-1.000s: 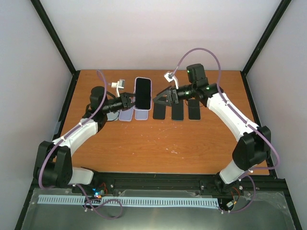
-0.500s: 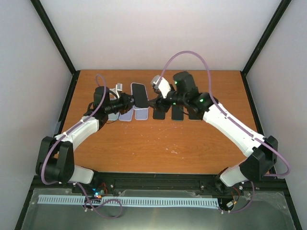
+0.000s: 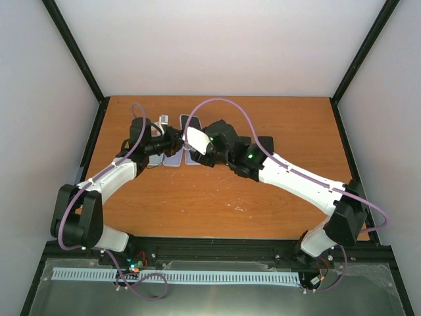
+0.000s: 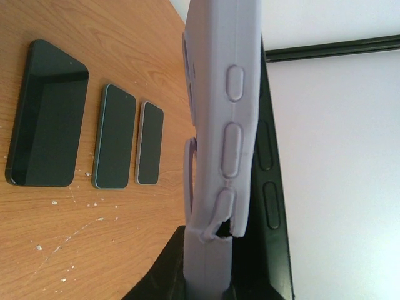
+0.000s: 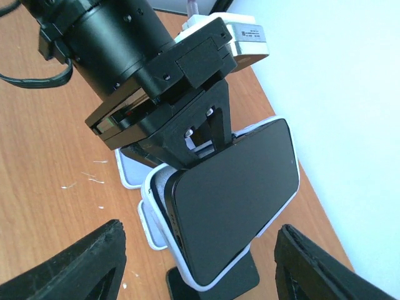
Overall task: Take the phone out of the phone case
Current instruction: Remove the phone case from the phone.
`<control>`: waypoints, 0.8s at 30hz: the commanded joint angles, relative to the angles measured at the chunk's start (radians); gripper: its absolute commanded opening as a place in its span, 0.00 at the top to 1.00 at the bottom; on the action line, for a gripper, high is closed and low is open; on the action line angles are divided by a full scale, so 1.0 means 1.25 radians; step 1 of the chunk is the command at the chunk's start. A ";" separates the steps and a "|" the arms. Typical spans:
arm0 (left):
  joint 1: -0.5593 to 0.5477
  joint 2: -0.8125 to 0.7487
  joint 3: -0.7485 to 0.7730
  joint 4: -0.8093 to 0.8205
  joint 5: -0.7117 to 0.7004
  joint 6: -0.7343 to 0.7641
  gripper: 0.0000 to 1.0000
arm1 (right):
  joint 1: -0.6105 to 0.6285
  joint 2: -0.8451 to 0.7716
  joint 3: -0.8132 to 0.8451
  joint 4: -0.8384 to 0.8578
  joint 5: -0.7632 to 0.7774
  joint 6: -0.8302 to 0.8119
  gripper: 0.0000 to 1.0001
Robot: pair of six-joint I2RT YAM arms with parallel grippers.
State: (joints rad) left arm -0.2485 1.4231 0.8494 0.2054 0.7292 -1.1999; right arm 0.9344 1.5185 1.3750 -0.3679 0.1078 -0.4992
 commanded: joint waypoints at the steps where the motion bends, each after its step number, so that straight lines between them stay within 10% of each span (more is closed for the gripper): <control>1: 0.005 -0.011 0.043 0.042 0.019 -0.018 0.99 | 0.029 0.029 -0.012 0.064 0.096 -0.067 0.36; 24: 0.001 -0.031 0.020 0.086 0.063 -0.048 0.99 | 0.048 0.116 -0.074 0.242 0.238 -0.213 0.46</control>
State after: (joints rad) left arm -0.2459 1.4231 0.8482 0.2314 0.7448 -1.2446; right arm 0.9936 1.6379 1.3033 -0.0727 0.3870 -0.7418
